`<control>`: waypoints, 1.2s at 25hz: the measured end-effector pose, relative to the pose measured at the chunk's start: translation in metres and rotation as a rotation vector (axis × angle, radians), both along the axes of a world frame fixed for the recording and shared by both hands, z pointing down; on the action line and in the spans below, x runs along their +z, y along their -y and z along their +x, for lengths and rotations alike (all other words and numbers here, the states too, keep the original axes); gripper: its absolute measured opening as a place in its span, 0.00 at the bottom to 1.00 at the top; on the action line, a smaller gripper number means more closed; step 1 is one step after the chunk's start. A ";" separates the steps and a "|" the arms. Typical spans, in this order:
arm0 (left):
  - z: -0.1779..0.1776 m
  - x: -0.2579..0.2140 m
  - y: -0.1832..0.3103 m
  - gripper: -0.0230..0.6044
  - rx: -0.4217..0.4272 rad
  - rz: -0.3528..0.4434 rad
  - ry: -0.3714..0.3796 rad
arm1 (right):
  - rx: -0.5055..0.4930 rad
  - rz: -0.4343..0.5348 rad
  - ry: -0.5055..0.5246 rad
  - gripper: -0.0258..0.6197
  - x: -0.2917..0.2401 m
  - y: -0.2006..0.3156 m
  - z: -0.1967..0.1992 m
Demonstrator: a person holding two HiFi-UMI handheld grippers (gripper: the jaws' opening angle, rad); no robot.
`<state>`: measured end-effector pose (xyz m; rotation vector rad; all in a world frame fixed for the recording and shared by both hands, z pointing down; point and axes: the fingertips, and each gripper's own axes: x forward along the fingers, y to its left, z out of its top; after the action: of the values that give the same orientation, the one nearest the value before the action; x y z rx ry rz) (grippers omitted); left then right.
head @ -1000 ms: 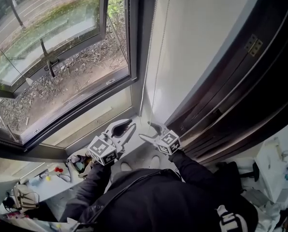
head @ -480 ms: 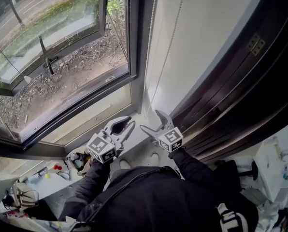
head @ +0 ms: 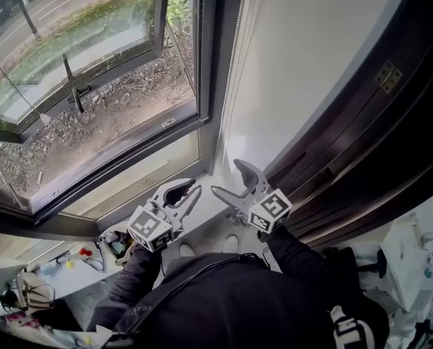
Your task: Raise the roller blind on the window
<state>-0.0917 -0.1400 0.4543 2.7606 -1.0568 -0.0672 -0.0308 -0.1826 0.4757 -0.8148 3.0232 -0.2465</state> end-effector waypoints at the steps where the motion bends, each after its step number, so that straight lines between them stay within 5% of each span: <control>1: -0.002 -0.003 0.000 0.17 -0.010 0.000 0.008 | -0.019 0.016 0.007 0.68 -0.009 -0.004 -0.001; 4: -0.007 -0.012 -0.002 0.15 -0.042 0.005 0.017 | -0.075 0.063 0.020 0.35 -0.031 -0.017 -0.005; 9: -0.011 -0.021 -0.008 0.05 -0.089 0.034 -0.034 | -0.103 0.114 0.042 0.07 -0.051 -0.032 -0.007; 30: -0.002 -0.015 -0.017 0.05 -0.089 0.042 0.008 | -0.153 0.133 0.016 0.05 -0.050 -0.053 -0.022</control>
<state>-0.0941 -0.1230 0.4392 2.7517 -1.1941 -0.0910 -0.0525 -0.1291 0.4260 -0.5714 3.0493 -0.0499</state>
